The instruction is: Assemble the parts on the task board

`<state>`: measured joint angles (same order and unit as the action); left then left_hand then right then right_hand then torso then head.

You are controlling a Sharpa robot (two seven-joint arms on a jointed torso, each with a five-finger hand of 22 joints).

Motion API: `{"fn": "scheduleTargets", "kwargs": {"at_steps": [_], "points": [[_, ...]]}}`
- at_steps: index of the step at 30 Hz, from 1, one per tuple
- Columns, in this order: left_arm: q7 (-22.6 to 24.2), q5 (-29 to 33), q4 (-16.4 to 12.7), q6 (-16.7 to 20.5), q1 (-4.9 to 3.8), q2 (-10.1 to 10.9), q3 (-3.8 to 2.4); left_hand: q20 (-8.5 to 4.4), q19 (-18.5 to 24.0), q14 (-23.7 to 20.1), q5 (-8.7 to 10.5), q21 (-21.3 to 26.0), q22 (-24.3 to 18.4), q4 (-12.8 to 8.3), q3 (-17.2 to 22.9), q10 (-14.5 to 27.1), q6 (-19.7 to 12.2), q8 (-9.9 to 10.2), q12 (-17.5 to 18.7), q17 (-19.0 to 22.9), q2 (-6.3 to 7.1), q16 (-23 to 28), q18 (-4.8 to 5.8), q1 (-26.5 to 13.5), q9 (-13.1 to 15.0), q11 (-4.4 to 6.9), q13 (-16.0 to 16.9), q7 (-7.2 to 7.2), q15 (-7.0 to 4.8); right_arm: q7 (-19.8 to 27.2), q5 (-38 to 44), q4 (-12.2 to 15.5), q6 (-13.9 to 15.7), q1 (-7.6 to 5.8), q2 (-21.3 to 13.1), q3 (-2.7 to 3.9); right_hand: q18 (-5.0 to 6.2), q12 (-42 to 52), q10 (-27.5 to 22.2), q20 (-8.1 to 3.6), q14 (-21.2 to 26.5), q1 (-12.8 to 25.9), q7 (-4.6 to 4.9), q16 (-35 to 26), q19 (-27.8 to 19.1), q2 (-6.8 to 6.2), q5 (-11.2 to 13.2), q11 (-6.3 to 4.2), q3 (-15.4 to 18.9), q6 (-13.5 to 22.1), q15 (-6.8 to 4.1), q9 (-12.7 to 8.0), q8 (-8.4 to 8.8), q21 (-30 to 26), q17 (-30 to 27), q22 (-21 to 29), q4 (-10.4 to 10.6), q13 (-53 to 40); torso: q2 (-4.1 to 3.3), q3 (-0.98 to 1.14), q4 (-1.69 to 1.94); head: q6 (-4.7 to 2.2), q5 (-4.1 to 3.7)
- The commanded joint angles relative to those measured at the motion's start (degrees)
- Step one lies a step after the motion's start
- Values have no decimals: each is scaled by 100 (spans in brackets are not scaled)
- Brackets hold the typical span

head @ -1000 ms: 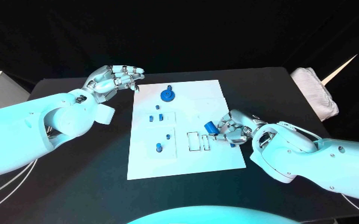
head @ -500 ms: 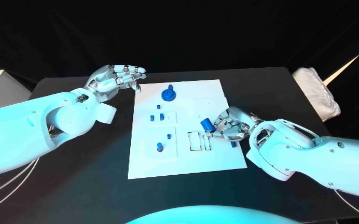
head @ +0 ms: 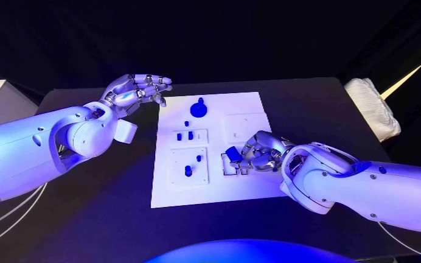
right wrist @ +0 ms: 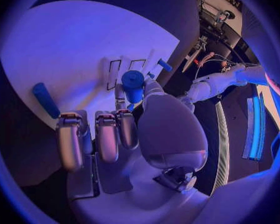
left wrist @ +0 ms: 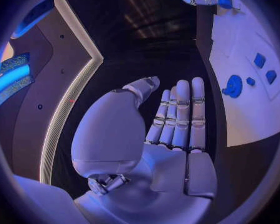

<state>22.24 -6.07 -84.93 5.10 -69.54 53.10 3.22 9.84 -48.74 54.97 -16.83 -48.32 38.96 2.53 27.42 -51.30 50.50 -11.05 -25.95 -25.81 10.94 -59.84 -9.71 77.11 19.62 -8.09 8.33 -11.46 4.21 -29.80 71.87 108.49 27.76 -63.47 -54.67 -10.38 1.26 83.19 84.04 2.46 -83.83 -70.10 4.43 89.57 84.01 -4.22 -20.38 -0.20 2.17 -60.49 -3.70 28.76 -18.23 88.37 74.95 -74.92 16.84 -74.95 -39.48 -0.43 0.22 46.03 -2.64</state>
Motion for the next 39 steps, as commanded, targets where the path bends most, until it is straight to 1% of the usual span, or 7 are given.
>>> {"fn": "scheduleTargets", "kwargs": {"at_steps": [1,14,21,26,31,33,39], "points": [[28,24,-20,-80,-3,-6,-4,-12,-43,-22,25,39,-6,17,-22,52,41,16,-34,5,-33,29,-78,-6,9,-3,-9,8,-5,-80,44,-14,-221,28,45,-3,-84,-23,160,-43,-597,77,-76,17,538,18,43,-34,33,-130,-43,-12,-41,-18,1416,-1424,-5,-797,-4,5,-11,9,13],[26,24,-21,-75,-4,5,-4,-11,-47,-23,23,48,-12,24,-24,53,42,16,-36,7,-38,29,-79,-8,10,-3,-11,9,-6,-61,75,-11,-242,56,97,-4,-86,-17,169,-46,-598,117,-83,19,540,33,87,-39,41,-141,-47,-10,-55,-12,1423,-1427,-8,-811,0,4,-6,34,31],[25,24,-13,-78,-4,-2,-4,-11,-51,-22,22,56,-18,31,-26,53,43,16,-39,9,-45,30,-79,-11,10,-2,-13,10,-6,-65,126,-25,-230,60,102,-5,-88,-13,174,-48,-599,132,-87,20,544,47,106,-43,41,-149,-50,-9,-64,-1,1427,-1433,-6,-818,-3,0,-14,17,31],[25,24,-13,-77,-4,-3,-4,-11,-53,-22,21,60,-20,36,-25,53,44,16,-40,10,-52,30,-79,-11,11,-2,-13,10,-6,-87,227,-78,-205,61,129,-4,-90,-16,177,-51,-600,192,-89,21,546,56,131,-47,60,-153,-53,-7,-76,6,1431,-1436,-3,-822,1,1,-2,21,29],[23,24,-20,-74,-4,5,-4,-11,-53,-22,21,60,-20,36,-25,53,44,16,-40,10,-52,30,-79,-11,11,-2,-13,10,-6,-103,312,-162,-181,61,177,-4,-88,-31,179,-56,-600,395,-94,20,543,102,241,-50,133,-149,-57,0,-109,-4,1430,-1432,-1,-828,-4,1,0,21,41],[22,24,-22,-72,-4,8,-4,-11,-53,-22,21,60,-20,36,-25,53,44,16,-40,10,-52,30,-79,-11,11,-2,-13,10,-6,-101,326,-185,-184,61,194,-4,-87,-41,181,-58,-599,503,-95,19,542,114,384,-51,193,-141,-59,8,-135,-7,1426,-1432,-3,-833,-2,1,-1,27,47],[19,24,-25,-69,-4,15,-4,-11,-57,-21,19,67,-25,44,-22,54,45,16,-41,11,-66,30,-79,-12,11,-2,-15,11,-6,-72,344,-209,-217,61,223,-4,-84,-57,181,-57,-598,663,-94,17,538,80,516,-49,322,-124,-58,21,-174,-21,1422,-1427,1,-840,1,1,-7,42,53]]}}
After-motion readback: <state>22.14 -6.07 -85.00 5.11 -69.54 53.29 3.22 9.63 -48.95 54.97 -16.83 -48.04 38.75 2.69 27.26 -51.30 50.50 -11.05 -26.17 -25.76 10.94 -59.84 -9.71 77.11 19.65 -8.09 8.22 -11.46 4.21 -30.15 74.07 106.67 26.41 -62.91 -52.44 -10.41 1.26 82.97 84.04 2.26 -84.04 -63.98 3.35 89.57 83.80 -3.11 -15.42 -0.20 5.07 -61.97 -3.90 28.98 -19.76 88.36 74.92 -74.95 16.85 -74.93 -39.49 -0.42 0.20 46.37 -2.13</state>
